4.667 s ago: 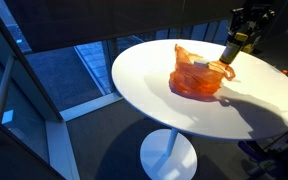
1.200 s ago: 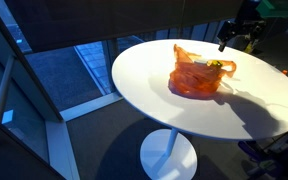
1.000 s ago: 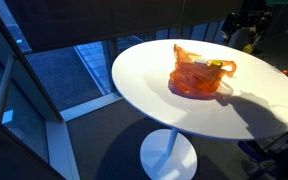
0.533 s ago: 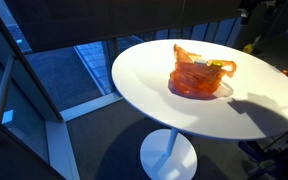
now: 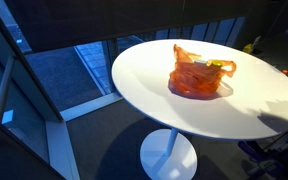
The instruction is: Put the brown bottle in the plastic
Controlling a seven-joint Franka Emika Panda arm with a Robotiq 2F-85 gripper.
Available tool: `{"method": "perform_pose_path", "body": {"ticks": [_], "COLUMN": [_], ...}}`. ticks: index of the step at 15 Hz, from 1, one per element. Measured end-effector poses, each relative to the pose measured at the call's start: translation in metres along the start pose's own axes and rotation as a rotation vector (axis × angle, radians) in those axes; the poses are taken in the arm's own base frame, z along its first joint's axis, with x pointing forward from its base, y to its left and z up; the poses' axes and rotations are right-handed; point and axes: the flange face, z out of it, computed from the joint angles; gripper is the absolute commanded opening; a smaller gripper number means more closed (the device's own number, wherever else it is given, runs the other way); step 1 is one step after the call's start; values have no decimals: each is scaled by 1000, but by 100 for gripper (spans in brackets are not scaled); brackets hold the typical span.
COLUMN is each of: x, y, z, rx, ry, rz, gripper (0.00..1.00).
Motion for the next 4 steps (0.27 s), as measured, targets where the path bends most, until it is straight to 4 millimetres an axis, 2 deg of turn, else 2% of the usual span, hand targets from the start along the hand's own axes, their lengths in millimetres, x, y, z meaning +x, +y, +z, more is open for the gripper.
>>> {"method": "perform_pose_path", "body": {"ticks": [4], "x": [-14], "y": [6], "z": [-17], "rx": [-6], "ry": [36], "rz": [-7], "gripper": [100]}}
